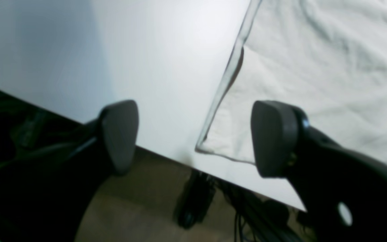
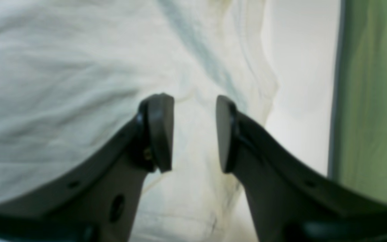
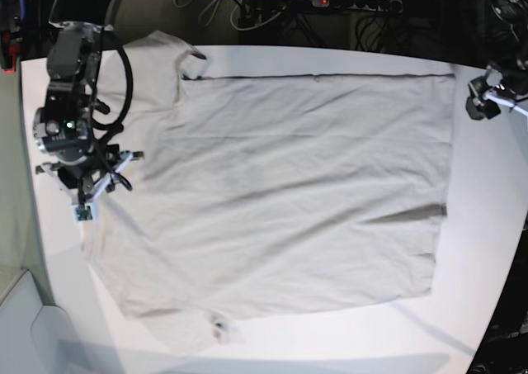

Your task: Layout the t-shirt on the table in an organized manner, then fold the t-shirt properly

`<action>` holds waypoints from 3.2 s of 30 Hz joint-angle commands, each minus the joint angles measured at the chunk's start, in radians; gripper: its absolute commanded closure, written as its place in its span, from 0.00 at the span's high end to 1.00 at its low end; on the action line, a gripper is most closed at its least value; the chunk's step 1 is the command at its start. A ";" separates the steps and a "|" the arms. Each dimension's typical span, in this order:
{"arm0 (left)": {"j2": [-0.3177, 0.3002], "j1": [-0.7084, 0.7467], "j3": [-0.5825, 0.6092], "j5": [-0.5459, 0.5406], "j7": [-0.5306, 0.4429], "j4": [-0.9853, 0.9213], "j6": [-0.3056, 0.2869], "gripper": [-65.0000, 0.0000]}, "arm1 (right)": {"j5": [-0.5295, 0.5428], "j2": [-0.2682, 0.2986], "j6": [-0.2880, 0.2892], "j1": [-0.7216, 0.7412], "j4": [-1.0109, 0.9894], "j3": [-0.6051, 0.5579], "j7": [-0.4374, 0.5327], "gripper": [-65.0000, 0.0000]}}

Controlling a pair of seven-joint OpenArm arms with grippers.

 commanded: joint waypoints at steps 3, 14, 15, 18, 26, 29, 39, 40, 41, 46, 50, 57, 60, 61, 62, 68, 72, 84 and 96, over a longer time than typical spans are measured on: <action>-0.024 -0.014 0.080 0.028 -0.030 -0.024 -0.002 0.79 | -0.001 0.004 -0.003 -0.044 0.068 0.004 0.011 0.34; -0.015 -0.006 0.166 0.151 -0.037 -0.042 -0.002 0.78 | -0.001 0.004 -0.003 -0.131 0.105 0.006 0.014 0.34; -0.015 -0.006 0.166 0.151 -0.037 -0.051 -0.002 0.78 | -0.001 0.004 -0.003 -0.133 0.105 0.006 0.012 0.34; -0.015 -0.006 0.168 0.151 -0.037 -0.090 -0.002 0.78 | -0.001 0.004 -0.003 -0.139 0.105 0.017 0.011 0.34; -0.022 0.026 0.281 0.151 -0.122 -0.154 -0.004 0.76 | -0.001 -0.008 0.017 -0.139 0.108 0.067 0.009 0.34; -0.018 0.038 0.312 0.151 -0.137 -0.154 -0.004 0.59 | -0.003 -0.006 0.047 -0.139 0.111 0.069 0.007 0.34; -0.024 0.049 0.312 0.151 -0.135 -0.154 -0.004 0.25 | -0.001 -0.009 0.053 -0.159 0.111 0.167 0.007 0.34; -0.024 0.049 0.312 0.151 -0.135 -0.154 -0.004 0.22 | -0.001 -0.009 0.059 -0.159 0.111 0.168 0.007 0.34; -0.024 0.049 0.310 0.151 -0.135 -0.154 -0.004 0.17 | -0.001 -0.009 0.083 -0.159 0.111 0.168 0.007 0.34; -0.024 0.046 0.310 0.151 -0.135 -0.154 -0.004 0.01 | -0.001 -0.020 0.208 -0.170 0.111 0.198 -0.040 0.34; -0.024 0.043 0.310 0.151 -0.139 -0.150 -0.004 0.00 | -0.001 -0.055 0.209 -0.180 0.121 0.213 -0.083 0.35; -0.025 0.037 0.309 0.151 -0.145 -0.150 -0.004 0.00 | -0.001 -0.137 0.211 -0.288 0.218 0.213 -0.091 0.35; -0.027 0.021 0.309 0.151 -0.140 -0.153 -0.004 0.00 | -0.001 -0.160 0.211 -0.331 0.220 0.216 -0.094 0.35; -0.033 0.021 0.309 0.151 -0.140 -0.153 -0.004 0.00 | -0.001 -0.164 0.211 -0.349 0.218 0.216 -0.089 0.35; -0.042 0.021 0.309 0.151 -0.140 -0.153 -0.004 0.00 | -0.001 -0.180 0.211 -0.365 0.218 0.216 -0.089 0.35; -0.047 0.017 0.309 0.151 -0.145 -0.153 -0.004 0.00 | -0.001 -0.223 0.212 -0.408 0.218 0.213 -0.094 0.34; -0.047 0.000 0.309 0.151 -0.143 -0.154 -0.004 0.00 | -0.001 -0.239 0.212 -0.426 0.218 0.211 -0.088 0.34; -0.048 -0.002 0.309 0.151 -0.145 -0.153 -0.004 0.00 | -0.001 -0.238 0.212 -0.405 0.178 0.211 -0.086 0.34; -0.048 -0.002 0.309 0.151 -0.145 -0.153 -0.004 0.00 | -0.001 -0.239 0.212 -0.400 0.129 0.211 -0.086 0.34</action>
